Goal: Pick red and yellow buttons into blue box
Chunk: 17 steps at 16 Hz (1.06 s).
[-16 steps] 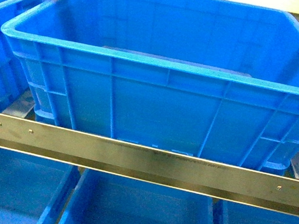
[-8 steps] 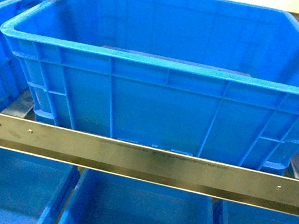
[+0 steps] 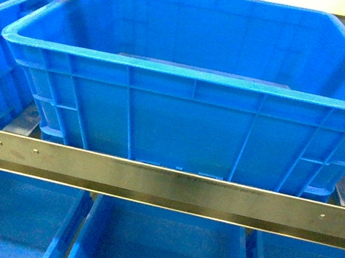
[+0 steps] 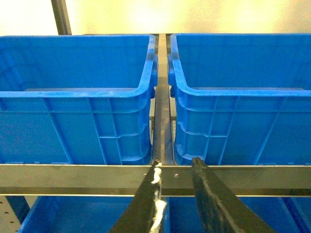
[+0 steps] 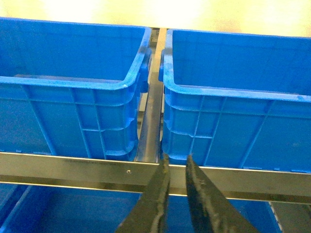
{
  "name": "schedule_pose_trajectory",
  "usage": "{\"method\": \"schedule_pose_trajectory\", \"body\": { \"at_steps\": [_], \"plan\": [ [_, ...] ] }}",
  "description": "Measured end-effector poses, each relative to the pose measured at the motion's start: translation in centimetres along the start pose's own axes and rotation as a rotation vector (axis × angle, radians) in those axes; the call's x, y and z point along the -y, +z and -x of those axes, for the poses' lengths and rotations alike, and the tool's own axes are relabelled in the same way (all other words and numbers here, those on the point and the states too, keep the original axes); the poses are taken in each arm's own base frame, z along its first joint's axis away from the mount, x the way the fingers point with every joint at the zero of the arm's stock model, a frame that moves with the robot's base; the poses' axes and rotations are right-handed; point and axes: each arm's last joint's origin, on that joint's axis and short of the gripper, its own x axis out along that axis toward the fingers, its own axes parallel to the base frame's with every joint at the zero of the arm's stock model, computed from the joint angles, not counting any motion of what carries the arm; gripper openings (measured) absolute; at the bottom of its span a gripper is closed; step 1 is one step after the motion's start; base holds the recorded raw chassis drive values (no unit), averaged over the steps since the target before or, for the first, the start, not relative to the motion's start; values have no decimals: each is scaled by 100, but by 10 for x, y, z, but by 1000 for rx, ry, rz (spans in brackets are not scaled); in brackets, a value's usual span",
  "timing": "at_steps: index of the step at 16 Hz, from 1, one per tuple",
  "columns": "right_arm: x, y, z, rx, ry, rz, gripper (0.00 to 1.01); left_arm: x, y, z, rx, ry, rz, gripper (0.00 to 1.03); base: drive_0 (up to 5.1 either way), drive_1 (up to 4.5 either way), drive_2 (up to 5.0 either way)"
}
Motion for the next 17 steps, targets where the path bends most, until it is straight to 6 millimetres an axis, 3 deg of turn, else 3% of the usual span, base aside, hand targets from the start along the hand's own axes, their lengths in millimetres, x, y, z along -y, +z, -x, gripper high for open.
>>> {"method": "schedule_pose_trajectory", "body": {
  "at_steps": [8, 9, 17],
  "plan": [
    [0, 0, 0, 0, 0, 0, 93, 0, 0, 0, 0, 0, 0, 98, 0, 0, 0],
    [0, 0, 0, 0, 0, 0, 100, 0, 0, 0, 0, 0, 0, 99, 0, 0, 0],
    [0, 0, 0, 0, 0, 0, 98, 0, 0, 0, 0, 0, 0, 98, 0, 0, 0]
  ]
}}
